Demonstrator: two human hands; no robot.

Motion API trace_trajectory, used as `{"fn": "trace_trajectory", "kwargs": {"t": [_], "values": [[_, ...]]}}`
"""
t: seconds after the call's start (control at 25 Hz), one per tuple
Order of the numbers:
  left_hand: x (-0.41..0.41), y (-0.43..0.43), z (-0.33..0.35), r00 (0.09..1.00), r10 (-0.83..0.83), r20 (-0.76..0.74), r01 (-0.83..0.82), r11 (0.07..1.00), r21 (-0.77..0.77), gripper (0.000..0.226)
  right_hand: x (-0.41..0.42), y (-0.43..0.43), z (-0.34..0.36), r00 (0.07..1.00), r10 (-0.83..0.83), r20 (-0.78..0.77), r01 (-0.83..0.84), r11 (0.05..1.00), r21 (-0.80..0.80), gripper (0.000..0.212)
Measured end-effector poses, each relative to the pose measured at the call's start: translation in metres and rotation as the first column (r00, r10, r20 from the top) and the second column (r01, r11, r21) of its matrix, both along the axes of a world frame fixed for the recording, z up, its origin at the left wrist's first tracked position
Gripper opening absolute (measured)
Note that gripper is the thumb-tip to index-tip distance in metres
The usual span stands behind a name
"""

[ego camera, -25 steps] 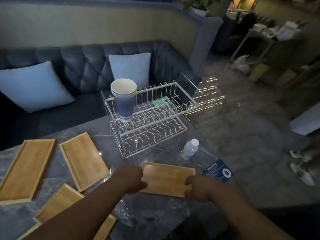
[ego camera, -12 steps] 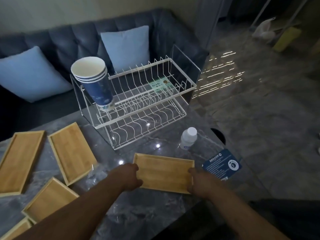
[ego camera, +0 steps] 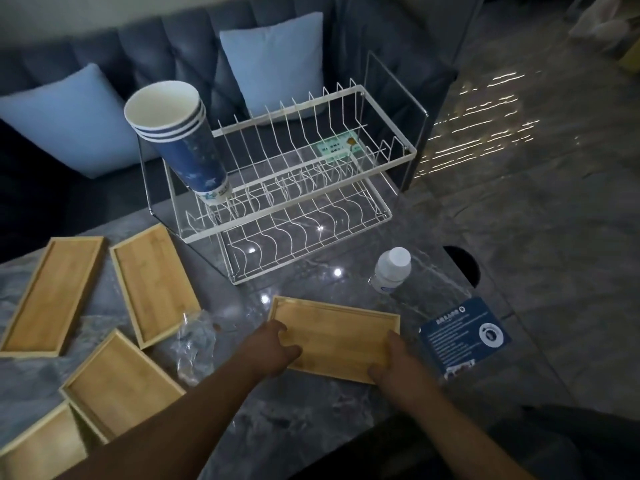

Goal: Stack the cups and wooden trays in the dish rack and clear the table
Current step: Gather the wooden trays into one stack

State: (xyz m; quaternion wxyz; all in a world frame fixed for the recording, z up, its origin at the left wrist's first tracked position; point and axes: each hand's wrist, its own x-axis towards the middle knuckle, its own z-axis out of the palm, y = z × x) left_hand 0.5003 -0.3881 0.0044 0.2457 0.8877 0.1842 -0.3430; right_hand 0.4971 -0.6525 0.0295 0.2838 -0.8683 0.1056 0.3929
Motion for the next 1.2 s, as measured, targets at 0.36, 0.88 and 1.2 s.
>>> {"fn": "trace_trajectory", "kwargs": {"t": [0.36,0.88,1.2], "values": [[-0.008,0.009,0.006,0.973,0.193,0.128,-0.179,0.977,-0.112,0.081,-0.014,0.005,0.003,0.937,-0.315,0.153,0.312,0.949,0.042,0.077],[-0.062,0.133,0.086,0.838,0.171,0.518,-0.085,0.979,-0.185,0.026,-0.112,0.103,0.056,0.765,-0.508,0.396,0.519,0.850,0.088,0.027],[-0.101,0.269,0.094,0.823,0.070,0.564,-0.095,0.995,0.015,0.035,-0.163,0.219,0.041,0.740,-0.574,0.350,0.526,0.819,0.231,0.024]]}}
